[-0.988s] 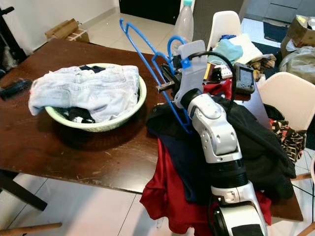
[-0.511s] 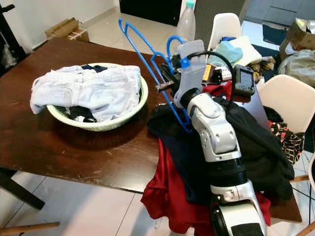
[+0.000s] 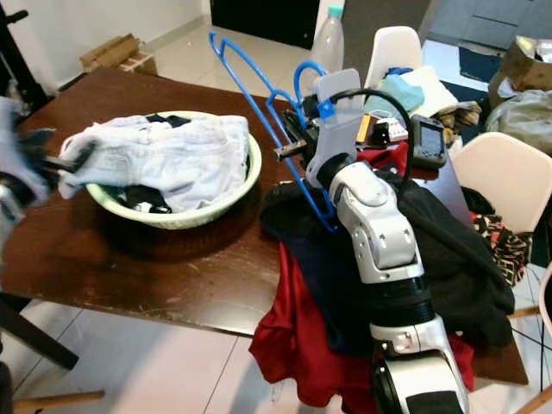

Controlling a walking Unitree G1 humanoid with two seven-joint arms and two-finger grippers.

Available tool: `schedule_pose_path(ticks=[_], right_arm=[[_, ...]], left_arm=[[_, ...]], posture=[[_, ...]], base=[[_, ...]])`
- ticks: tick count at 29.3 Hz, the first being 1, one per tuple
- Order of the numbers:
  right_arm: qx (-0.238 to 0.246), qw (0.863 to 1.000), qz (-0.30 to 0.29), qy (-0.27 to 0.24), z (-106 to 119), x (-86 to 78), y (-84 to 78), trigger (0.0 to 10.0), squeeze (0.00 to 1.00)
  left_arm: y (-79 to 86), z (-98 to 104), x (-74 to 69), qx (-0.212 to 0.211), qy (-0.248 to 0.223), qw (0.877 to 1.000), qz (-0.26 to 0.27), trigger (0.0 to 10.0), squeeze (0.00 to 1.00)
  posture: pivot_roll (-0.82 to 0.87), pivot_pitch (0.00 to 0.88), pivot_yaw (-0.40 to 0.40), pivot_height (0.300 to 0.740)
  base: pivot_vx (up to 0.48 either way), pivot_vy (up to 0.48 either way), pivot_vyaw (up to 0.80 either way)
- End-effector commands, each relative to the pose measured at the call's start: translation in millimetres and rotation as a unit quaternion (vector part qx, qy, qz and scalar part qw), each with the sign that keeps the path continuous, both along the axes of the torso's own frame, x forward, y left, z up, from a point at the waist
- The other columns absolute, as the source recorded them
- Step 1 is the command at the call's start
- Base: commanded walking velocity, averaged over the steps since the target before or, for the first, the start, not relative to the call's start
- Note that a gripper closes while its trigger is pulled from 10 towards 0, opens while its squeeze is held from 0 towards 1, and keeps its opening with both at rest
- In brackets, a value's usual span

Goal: Hang hanger

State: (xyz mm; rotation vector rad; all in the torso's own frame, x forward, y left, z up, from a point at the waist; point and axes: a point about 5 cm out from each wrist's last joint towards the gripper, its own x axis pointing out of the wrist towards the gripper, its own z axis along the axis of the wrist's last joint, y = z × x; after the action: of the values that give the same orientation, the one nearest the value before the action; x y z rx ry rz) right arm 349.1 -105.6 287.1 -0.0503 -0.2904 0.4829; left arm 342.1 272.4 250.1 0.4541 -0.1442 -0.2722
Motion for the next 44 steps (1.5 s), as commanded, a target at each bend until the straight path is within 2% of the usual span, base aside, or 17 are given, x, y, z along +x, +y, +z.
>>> schedule_pose_path(ticks=[1, 7, 10, 19, 21, 22, 25, 26, 27, 29, 30, 37, 39, 40, 41, 43, 44], right_arm=[[0.0, 1.0, -0.01, -0.01, 3.6, 0.4, -5.1, 10.0, 0.0], [0.0, 1.0, -0.007, -0.012, 5.0, 0.8, -3.1, 10.0, 0.0], [0.001, 1.0, -0.006, -0.014, 5.7, 0.2, -2.2, 10.0, 0.0], [0.001, 1.0, -0.008, -0.016, 6.2, -0.8, -3.6, 10.0, 0.0], [0.001, 1.0, -0.009, -0.016, 6.1, -1.0, -4.4, 10.0, 0.0], [0.001, 1.0, -0.009, -0.016, 6.1, -1.0, -4.4, 10.0, 0.0], [0.001, 1.0, -0.011, -0.015, 5.5, -0.9, -5.6, 10.0, 0.0], [0.001, 1.0, -0.011, -0.015, 5.4, -0.8, -6.2, 10.0, 0.0], [0.001, 1.0, -0.011, -0.015, 5.4, -0.8, -6.2, 10.0, 0.0], [0.001, 1.0, -0.012, -0.014, 5.5, -0.7, -6.8, 10.0, 0.0], [0.001, 1.0, -0.013, -0.014, 5.5, -0.6, -7.0, 10.0, 0.0], [0.001, 1.0, -0.014, -0.014, 5.3, -0.3, -7.4, 10.0, 0.0], [0.001, 1.0, -0.015, -0.013, 4.9, -0.2, -7.4, 10.0, 0.0], [0.001, 1.0, -0.015, -0.013, 4.9, -0.2, -7.4, 10.0, 0.0], [0.001, 1.0, -0.015, -0.012, 4.5, -0.2, -7.4, 10.0, 0.0], [0.001, 1.0, -0.015, -0.012, 4.5, -0.2, -7.4, 10.0, 0.0], [0.001, 1.0, -0.015, -0.012, 4.3, -0.2, -7.5, 10.0, 0.0]], left_arm=[[-13.5, -6.0, -1.3, 0.077, 0.014, 0.996, -0.043, 10.0, 0.0], [-44.6, -13.7, -0.8, 0.177, 0.046, 0.974, -0.131, 10.0, 0.0], [-59.8, -25.0, -8.9, 0.219, 0.099, 0.949, -0.204, 10.0, 0.0], [-65.3, -38.2, -19.8, 0.236, 0.163, 0.921, -0.265, 10.0, 0.0], [-62.0, -47.3, -27.0, 0.251, 0.208, 0.904, -0.277, 10.0, 0.0], [-62.0, -47.3, -27.0, 0.251, 0.208, 0.904, -0.277, 10.0, 0.0], [-53.4, -63.2, -41.0, 0.268, 0.289, 0.873, -0.286, 10.0, 0.0], [-49.1, -69.7, -49.7, 0.271, 0.33, 0.856, -0.29, 10.0, 0.0], [-49.1, -69.7, -49.7, 0.271, 0.33, 0.856, -0.29, 10.0, 0.0], [-44.7, -76.0, -62.5, 0.275, 0.382, 0.831, -0.298, 10.0, 0.0], [-46.8, -75.5, -66.4, 0.268, 0.39, 0.826, -0.308, 10.0, 0.0], [-60.8, -62.1, -71.7, 0.232, 0.372, 0.828, -0.349, 10.0, 0.0], [-65.6, -41.9, -65.1, 0.224, 0.311, 0.857, -0.345, 10.0, 0.0], [-65.6, -41.9, -65.1, 0.224, 0.311, 0.857, -0.345, 10.0, 0.0], [-66.1, -27.5, -61.6, 0.205, 0.275, 0.877, -0.337, 10.0, 0.0], [-66.1, -27.5, -61.6, 0.205, 0.275, 0.877, -0.337, 10.0, 0.0], [-66.2, -16.5, -60.6, 0.187, 0.249, 0.89, -0.334, 10.0, 0.0]], posture=[[0.15, 0.124, -0.1, 0.74], [0.15, 0.116, -0.098, 0.74], [0.15, 0.112, -0.093, 0.74], [0.14, 0.108, -0.089, 0.74], [0.14, 0.11, -0.088, 0.74], [0.14, 0.11, -0.088, 0.74], [0.14, 0.113, -0.09, 0.74], [0.14, 0.113, -0.09, 0.74], [0.14, 0.113, -0.09, 0.74], [0.14, 0.116, -0.089, 0.74], [0.14, 0.117, -0.089, 0.74], [0.14, 0.118, -0.088, 0.74], [0.14, 0.119, -0.086, 0.74], [0.14, 0.119, -0.086, 0.74], [0.14, 0.119, -0.086, 0.74], [0.14, 0.119, -0.086, 0.74], [0.14, 0.119, -0.086, 0.74]], base=[[0.0, 0.0, 0.0], [0.0, 0.0, 0.0], [0.0, 0.0, 0.0], [0.0, 0.0, 0.0], [0.0, 0.0, 0.0], [0.0, 0.0, 0.0], [0.0, 0.0, 0.0], [0.0, 0.0, 0.0], [0.0, 0.0, 0.0], [0.0, 0.0, 0.0], [0.0, 0.0, 0.0], [0.0, 0.0, 0.0], [0.0, 0.0, 0.0], [0.0, 0.0, 0.0], [0.0, 0.0, 0.0], [0.0, 0.0, 0.0], [0.0, 0.0, 0.0]])
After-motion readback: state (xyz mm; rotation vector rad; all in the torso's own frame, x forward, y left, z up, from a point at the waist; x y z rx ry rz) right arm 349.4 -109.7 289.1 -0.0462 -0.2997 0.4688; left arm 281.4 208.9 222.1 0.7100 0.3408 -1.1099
